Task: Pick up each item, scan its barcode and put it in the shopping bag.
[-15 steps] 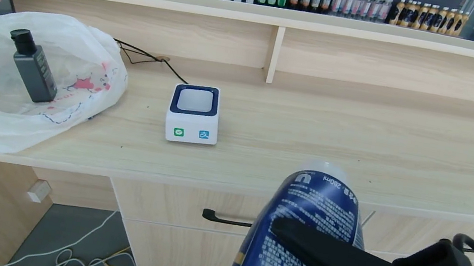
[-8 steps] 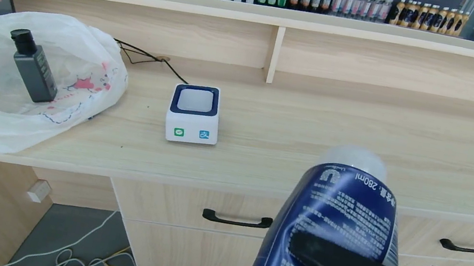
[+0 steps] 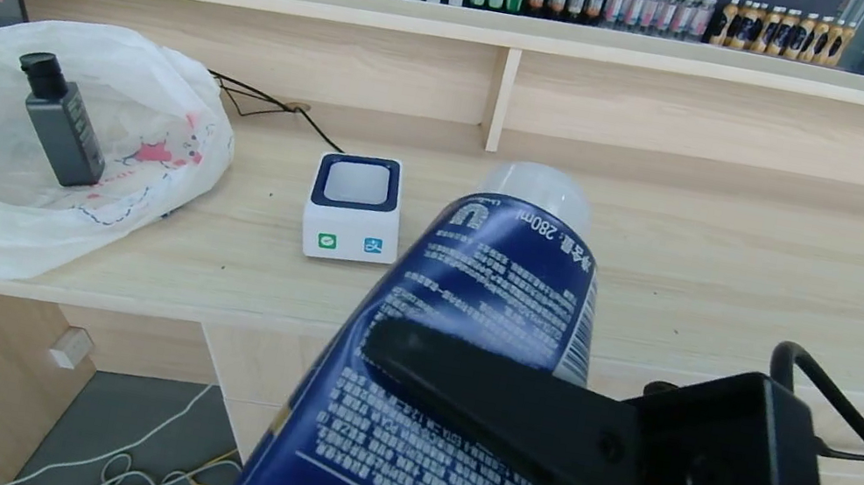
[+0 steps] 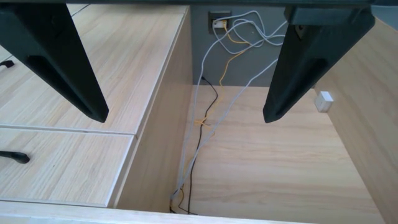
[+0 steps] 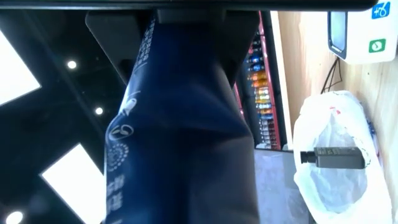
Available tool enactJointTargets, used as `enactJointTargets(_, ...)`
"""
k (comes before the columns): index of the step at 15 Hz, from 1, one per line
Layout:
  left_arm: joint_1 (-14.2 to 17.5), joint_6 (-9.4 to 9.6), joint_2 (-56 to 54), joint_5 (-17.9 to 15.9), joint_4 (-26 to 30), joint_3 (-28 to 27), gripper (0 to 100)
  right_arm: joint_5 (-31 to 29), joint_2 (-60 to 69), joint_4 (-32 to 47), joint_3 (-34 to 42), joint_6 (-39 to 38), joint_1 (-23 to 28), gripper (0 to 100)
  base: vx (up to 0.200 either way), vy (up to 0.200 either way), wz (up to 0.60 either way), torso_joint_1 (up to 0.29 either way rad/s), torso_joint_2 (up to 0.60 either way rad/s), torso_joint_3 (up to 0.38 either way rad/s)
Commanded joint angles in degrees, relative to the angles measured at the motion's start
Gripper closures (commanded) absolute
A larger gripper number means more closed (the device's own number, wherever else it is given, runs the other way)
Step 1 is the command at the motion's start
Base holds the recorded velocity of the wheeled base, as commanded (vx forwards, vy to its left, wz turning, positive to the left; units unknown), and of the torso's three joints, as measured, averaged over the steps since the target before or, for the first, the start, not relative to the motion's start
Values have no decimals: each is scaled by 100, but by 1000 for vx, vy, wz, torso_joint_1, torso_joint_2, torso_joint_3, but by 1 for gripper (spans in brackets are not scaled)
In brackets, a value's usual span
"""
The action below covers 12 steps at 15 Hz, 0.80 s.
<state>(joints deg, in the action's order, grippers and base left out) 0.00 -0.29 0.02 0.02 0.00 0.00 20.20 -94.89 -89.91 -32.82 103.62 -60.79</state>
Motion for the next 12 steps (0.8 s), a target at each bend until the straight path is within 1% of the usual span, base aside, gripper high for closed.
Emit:
enactJointTargets(1,0,-6,-2,6,0,0,0,2,-328,-9,-278,9,-29,100,0,0,0,0,0,0)
enactJointTargets(5,0,-6,-2,6,0,0,0,10,-407,-9,-418,71,-90,100,0,0,0,0,0,0)
enactJointTargets(12,0,-6,-2,6,0,0,0,10,-399,-9,-375,97,-90,100,0,0,0,0,0,0)
